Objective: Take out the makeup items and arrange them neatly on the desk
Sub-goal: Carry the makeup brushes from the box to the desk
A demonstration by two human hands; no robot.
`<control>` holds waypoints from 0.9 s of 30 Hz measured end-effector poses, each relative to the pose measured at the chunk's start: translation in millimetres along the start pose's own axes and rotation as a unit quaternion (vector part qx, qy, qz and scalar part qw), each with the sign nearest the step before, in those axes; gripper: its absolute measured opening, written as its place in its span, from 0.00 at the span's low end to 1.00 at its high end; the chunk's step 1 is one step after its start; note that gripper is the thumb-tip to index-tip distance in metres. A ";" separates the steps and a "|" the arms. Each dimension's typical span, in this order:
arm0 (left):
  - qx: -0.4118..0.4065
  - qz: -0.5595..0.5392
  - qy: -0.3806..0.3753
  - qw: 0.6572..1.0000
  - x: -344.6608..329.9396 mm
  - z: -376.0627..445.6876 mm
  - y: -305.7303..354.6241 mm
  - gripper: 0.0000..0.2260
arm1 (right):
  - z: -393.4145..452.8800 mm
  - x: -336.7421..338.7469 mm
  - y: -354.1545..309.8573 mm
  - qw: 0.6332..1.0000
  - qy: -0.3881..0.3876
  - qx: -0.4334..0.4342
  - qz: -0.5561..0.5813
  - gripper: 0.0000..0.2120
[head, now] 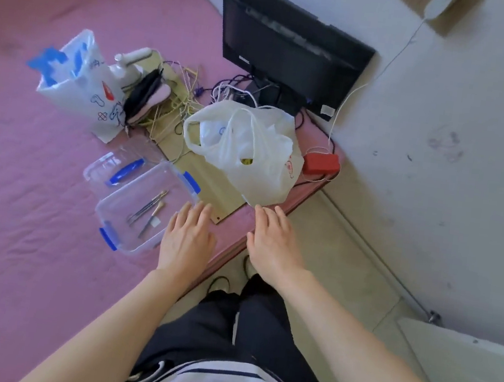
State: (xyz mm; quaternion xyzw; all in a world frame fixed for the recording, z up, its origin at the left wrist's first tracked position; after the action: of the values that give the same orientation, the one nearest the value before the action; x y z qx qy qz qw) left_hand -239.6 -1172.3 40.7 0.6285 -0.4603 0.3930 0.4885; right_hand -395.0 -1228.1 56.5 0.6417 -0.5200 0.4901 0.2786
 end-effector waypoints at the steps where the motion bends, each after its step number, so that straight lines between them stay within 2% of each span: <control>1: 0.016 -0.004 0.005 1.000 0.7 2.3 -1.7 0.23 | 9.0 1.7 -0.6 1.000 -0.005 0.013 -0.007 0.28; 7: 0.130 -0.004 -0.004 0.991 -5.8 11.0 -6.0 0.23 | 48.3 12.3 -5.0 0.992 -0.050 0.114 -0.031 0.27; 15: 0.293 -0.049 0.010 0.955 -20.0 -3.5 -15.9 0.25 | 94.0 14.0 -28.3 0.955 -0.097 0.262 -0.096 0.27; 21: 0.342 -0.073 0.017 0.937 -24.7 -8.5 -49.0 0.26 | 126.7 -4.4 -74.7 0.928 -0.115 0.325 -0.141 0.27; 27: 0.346 -0.082 0.011 0.935 -46.8 5.1 -107.4 0.24 | 168.2 -48.1 -119.7 0.915 -0.125 0.344 -0.170 0.27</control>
State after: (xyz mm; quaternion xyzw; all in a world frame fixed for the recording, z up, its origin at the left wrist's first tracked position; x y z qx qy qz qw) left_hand -148.5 -1157.5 -31.7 0.7897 -0.2373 0.4937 0.2762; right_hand -224.4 -1318.6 -30.8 0.8327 -0.2328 0.4996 0.0528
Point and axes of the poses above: each hand's wrist, its own z-axis towards the middle knuckle, its own x-axis out of the back of the hand, y = z × x, the point moved 3 cm from there along z, towards the middle knuckle, and after that the axes turned 8 degrees about -x, right-handed, at the moved point
